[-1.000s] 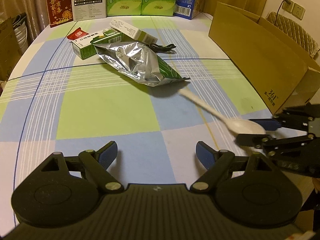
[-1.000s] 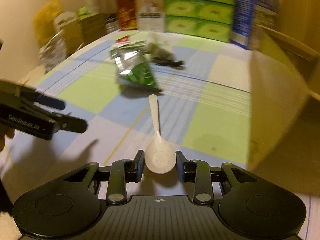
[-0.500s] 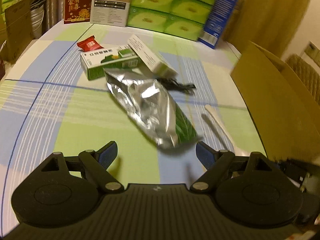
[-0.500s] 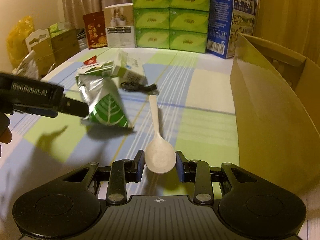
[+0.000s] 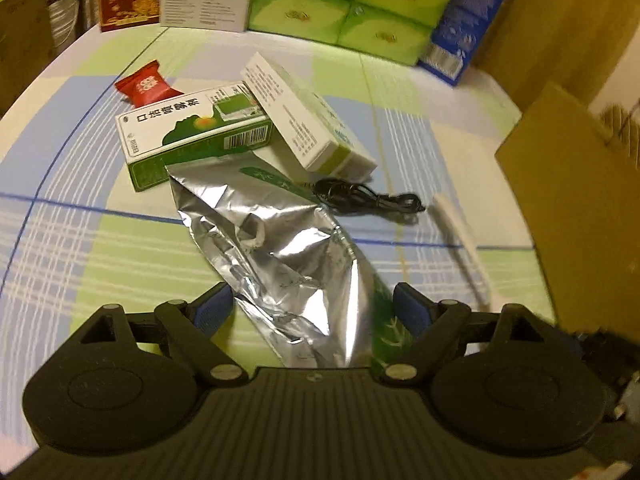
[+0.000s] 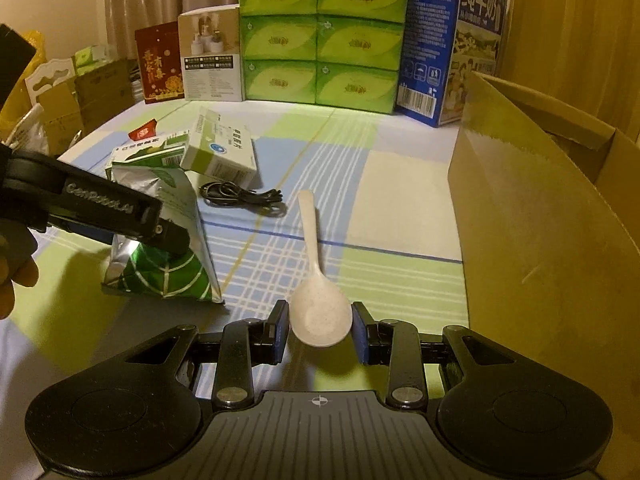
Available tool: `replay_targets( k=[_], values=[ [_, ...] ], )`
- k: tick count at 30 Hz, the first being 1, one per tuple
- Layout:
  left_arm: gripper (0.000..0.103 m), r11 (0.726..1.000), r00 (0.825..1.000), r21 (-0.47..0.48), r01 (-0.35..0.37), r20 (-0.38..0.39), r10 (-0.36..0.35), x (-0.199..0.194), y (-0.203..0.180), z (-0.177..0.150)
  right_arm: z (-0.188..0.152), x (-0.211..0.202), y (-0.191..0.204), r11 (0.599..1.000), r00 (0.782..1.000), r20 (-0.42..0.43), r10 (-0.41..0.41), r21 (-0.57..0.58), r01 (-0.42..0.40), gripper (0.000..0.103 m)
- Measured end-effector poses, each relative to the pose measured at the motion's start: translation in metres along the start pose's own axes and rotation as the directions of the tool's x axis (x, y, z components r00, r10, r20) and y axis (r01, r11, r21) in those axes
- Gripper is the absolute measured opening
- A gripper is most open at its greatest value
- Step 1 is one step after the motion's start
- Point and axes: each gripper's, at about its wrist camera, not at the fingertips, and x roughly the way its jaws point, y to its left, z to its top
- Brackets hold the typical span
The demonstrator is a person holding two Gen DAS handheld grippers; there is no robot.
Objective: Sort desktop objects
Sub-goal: 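Grasp the silver foil bag with the left tool while the right tool holds the spoon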
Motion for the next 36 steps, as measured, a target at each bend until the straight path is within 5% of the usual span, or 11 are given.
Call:
replay_targets(
  k=[6,14,21,27,31,36],
  values=[
    [0.086,0.997,0.998,0.06,0.047,-0.042,-0.044,0.006,0.009,0.006,-0.001,-0.002,-0.004,1.0,1.0,-0.005,0.001,0.005,-0.001,0.03],
    [0.069,0.972,0.99,0.212,0.097,-0.117,-0.074,-0.008,0.015,0.008,-0.007,-0.018,0.0,1.0,1.0,-0.016,0.024,0.017,-0.024,0.03],
    [0.069,0.937,0.989,0.343,0.067,-0.15,-0.016,-0.044,0.016,-0.026,-0.022,-0.051,0.009,0.998,0.998,-0.03,0.059,0.04,-0.057,0.03],
    [0.069,0.917,0.98,0.384,0.11,-0.197,-0.035,-0.079,0.012,-0.073,-0.041,-0.08,0.013,0.996,0.996,-0.052,0.076,0.059,-0.073,0.03],
    [0.076,0.932,0.981,0.35,0.1,-0.192,-0.033,-0.098,0.014,-0.096,-0.053,-0.09,0.012,0.995,0.995,-0.065,0.072,0.078,-0.067,0.03],
    [0.078,0.991,0.992,0.115,0.062,-0.116,-0.049,-0.103,0.03,-0.099,-0.058,-0.093,0.011,0.993,0.995,-0.069,0.071,0.094,-0.064,0.03]
  ],
)
